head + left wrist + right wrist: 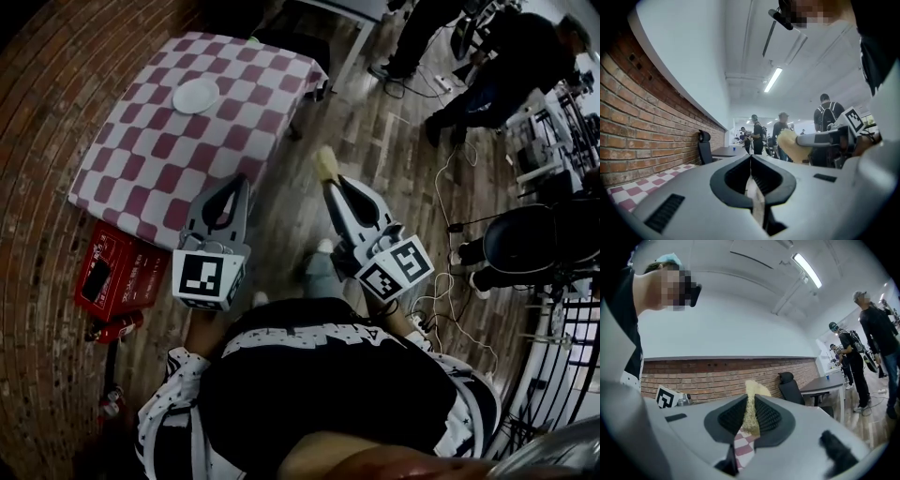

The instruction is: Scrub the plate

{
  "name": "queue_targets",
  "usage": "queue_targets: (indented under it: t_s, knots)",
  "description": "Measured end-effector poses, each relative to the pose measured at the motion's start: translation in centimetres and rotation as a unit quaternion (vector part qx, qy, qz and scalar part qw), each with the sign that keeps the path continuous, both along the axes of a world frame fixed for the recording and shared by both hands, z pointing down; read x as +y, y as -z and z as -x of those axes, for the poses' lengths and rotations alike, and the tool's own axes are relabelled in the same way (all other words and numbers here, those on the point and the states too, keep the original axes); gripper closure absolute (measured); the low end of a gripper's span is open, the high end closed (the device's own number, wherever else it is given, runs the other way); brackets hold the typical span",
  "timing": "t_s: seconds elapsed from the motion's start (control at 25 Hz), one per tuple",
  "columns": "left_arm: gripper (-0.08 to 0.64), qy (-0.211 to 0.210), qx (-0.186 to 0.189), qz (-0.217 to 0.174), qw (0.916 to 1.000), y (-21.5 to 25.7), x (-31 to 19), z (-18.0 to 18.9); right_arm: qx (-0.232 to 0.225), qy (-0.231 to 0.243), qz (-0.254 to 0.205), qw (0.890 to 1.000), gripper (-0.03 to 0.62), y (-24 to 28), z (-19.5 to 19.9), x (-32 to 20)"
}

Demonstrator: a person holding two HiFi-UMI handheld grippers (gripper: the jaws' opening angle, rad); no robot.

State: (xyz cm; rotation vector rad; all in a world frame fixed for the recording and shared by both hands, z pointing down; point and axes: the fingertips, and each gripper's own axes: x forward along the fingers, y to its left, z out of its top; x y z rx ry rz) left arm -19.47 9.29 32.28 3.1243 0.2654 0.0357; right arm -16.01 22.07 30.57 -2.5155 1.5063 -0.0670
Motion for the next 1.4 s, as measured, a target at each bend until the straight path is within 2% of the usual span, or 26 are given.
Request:
queue_targets:
  t_s: [0.24,0.44,0.64,0.96,1.4]
  knots:
    - [0.548,0.071,-0.007,-0.021,0.9972,0.0,-0.2,-2.4,0.002,0.065,-0.016,0.998,0.540,-0.1,-5.1,-0.8]
    - [0.548,0.114,-0.005,-0.014,0.9934,0.3,-0.3,-4.8,0.003,0.108,-0.022,0.994,0.540,0.0,-8.8,-1.6]
    - [0.548,0.132,-0.015,-0.029,0.9907,-0.1,0.3,-7.4,-0.009,0.129,-0.029,0.991,0.540,-0.7,-12.2,-1.4]
    - [0.546,0.169,-0.017,-0.028,0.9850,1.0,0.7,-11.3,-0.011,0.159,-0.034,0.987,0.540,0.1,-16.6,-1.0]
    - [0.548,0.222,-0.034,-0.045,0.9735,1.6,2.9,-17.0,-0.021,0.212,-0.042,0.976,0.540,0.6,-23.1,0.5]
